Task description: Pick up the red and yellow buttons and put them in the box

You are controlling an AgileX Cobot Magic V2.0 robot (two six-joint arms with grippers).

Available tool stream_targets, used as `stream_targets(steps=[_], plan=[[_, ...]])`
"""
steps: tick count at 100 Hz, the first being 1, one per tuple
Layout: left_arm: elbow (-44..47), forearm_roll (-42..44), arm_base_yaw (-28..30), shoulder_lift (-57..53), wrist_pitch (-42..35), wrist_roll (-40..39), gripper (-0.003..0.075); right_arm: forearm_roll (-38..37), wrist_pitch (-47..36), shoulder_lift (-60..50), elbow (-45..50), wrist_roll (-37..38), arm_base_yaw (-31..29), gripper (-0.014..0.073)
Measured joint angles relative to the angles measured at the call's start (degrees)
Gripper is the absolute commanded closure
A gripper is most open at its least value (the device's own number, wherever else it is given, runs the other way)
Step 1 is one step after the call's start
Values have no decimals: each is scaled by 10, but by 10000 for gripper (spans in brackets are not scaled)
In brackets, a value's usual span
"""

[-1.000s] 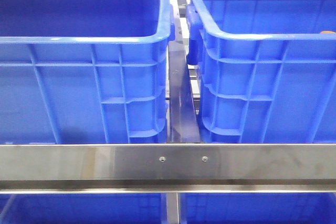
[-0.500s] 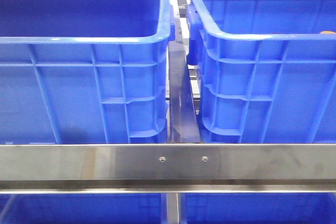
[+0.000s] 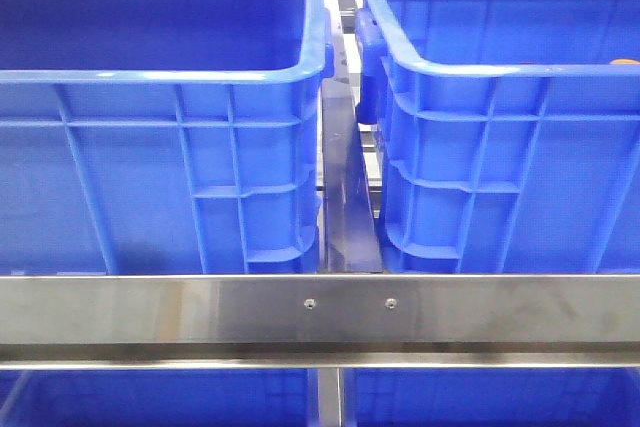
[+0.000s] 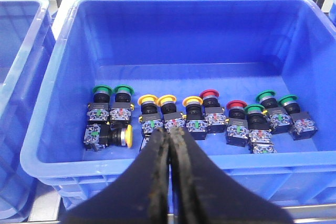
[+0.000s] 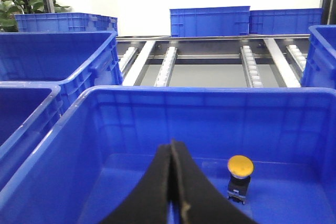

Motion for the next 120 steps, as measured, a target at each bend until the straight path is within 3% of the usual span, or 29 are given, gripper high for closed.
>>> stream_targets(steps=[100, 120], plan=[[0, 0, 0, 0, 0, 0, 739, -3, 13, -1, 0, 0, 0, 662], [5, 0, 0, -1, -34, 0, 739, -3, 13, -1, 0, 0, 0, 662]])
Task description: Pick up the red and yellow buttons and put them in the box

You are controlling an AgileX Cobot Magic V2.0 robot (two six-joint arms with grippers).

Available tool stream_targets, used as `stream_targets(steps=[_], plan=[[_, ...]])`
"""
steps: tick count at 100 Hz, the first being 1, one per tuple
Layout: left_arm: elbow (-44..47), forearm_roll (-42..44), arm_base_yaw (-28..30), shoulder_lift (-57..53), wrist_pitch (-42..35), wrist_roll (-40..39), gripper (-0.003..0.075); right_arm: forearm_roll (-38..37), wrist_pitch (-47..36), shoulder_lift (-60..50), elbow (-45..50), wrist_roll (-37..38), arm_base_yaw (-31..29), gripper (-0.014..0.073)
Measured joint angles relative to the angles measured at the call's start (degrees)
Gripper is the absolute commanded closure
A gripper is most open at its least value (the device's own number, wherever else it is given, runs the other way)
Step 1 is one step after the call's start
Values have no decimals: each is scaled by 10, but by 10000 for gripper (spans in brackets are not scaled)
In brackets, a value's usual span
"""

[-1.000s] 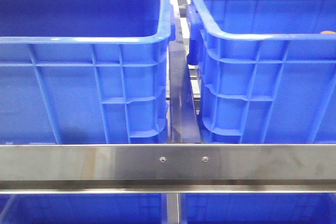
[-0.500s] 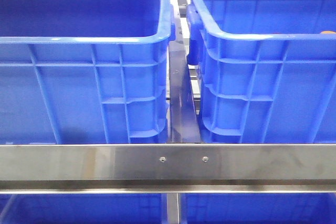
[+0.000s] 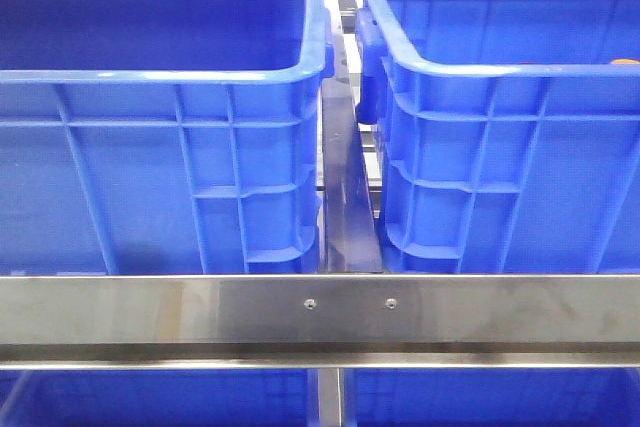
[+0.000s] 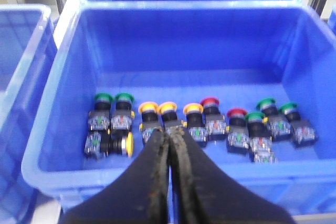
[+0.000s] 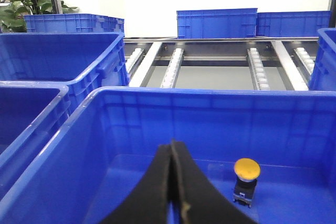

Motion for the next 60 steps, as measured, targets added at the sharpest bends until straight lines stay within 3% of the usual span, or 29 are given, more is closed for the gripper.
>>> stream_targets(steps=[28, 60], plan=[[111, 2, 0, -59, -154, 0, 739, 0, 0, 0, 0, 0, 0, 662], [290, 63, 0, -168, -253, 0, 739, 0, 1, 0, 0, 0, 0, 662]])
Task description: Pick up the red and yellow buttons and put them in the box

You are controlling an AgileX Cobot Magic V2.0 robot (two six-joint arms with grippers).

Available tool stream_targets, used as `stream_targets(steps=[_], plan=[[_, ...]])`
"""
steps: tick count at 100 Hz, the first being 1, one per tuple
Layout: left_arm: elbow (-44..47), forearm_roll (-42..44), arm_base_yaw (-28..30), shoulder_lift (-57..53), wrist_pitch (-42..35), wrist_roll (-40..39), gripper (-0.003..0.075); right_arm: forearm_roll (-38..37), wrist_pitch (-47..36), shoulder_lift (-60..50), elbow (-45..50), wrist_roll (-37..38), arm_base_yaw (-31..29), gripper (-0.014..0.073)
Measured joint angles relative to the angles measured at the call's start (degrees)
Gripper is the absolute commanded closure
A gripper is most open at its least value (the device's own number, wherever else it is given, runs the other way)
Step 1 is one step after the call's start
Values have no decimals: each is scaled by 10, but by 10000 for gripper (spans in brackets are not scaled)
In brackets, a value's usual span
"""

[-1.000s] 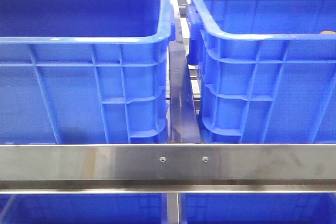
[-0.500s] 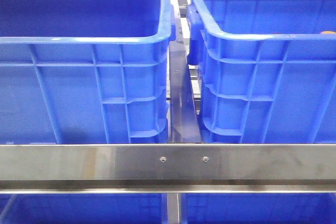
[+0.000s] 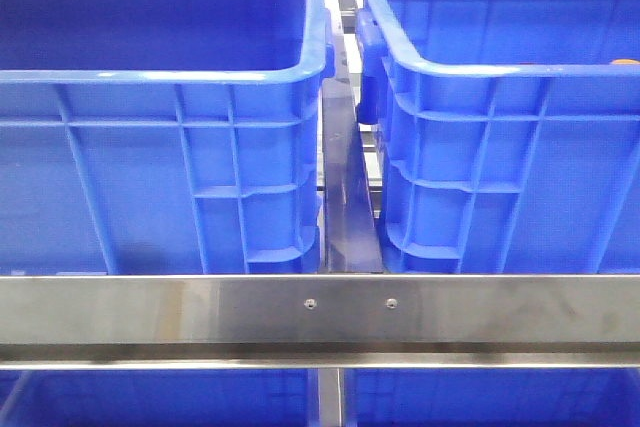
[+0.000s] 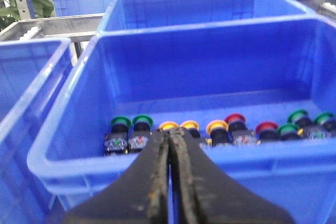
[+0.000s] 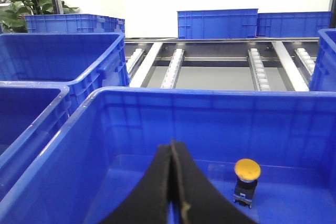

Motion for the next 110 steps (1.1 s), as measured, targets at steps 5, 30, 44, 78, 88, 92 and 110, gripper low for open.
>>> stream_targets(steps=[5, 30, 44, 78, 88, 92, 110], plan=[[23, 1, 0, -17, -9, 0, 739, 0, 0, 0, 0, 0, 0, 662], [101, 3, 0, -75, -23, 0, 739, 0, 0, 0, 0, 0, 0, 662], [112, 3, 0, -75, -37, 0, 739, 0, 1, 0, 0, 0, 0, 662], [113, -7, 0, -75, -97, 0, 739, 0, 1, 0, 0, 0, 0, 662], [113, -12, 0, -75, -97, 0, 739, 0, 1, 0, 0, 0, 0, 662], [113, -13, 0, -75, -97, 0, 739, 0, 1, 0, 0, 0, 0, 662], [113, -14, 0, -75, -97, 0, 739, 0, 1, 0, 0, 0, 0, 662]])
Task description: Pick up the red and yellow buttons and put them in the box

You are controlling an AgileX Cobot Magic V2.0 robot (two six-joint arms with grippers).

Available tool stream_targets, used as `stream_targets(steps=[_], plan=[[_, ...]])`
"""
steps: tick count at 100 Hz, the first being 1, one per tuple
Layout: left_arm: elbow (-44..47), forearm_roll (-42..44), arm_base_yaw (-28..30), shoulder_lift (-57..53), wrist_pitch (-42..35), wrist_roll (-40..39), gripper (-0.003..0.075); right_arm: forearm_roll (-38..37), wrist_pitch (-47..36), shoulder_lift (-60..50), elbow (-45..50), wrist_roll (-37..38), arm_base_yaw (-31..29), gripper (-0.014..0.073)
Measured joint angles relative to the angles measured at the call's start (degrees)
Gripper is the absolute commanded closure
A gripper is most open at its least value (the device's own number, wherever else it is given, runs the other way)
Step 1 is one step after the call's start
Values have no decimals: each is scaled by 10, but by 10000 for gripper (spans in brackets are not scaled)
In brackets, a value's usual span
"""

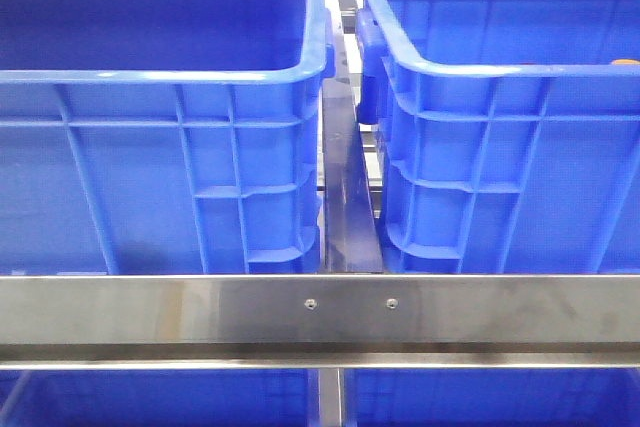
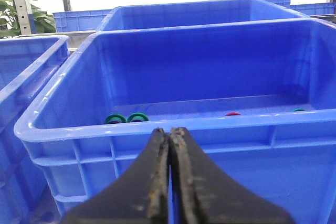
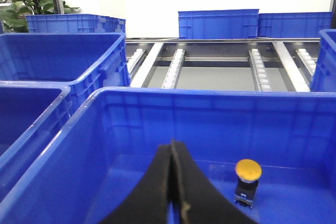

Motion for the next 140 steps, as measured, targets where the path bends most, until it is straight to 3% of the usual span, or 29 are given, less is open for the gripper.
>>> stream_targets(steps=[115, 126, 140], plan=[[0, 0, 0, 0, 0, 0, 739, -1, 0, 0, 0, 9, 0, 662], [0, 0, 0, 0, 0, 0, 739, -55, 0, 0, 0, 63, 0, 662], [0, 0, 0, 0, 0, 0, 739, -205, 1, 0, 0, 203, 0, 662]])
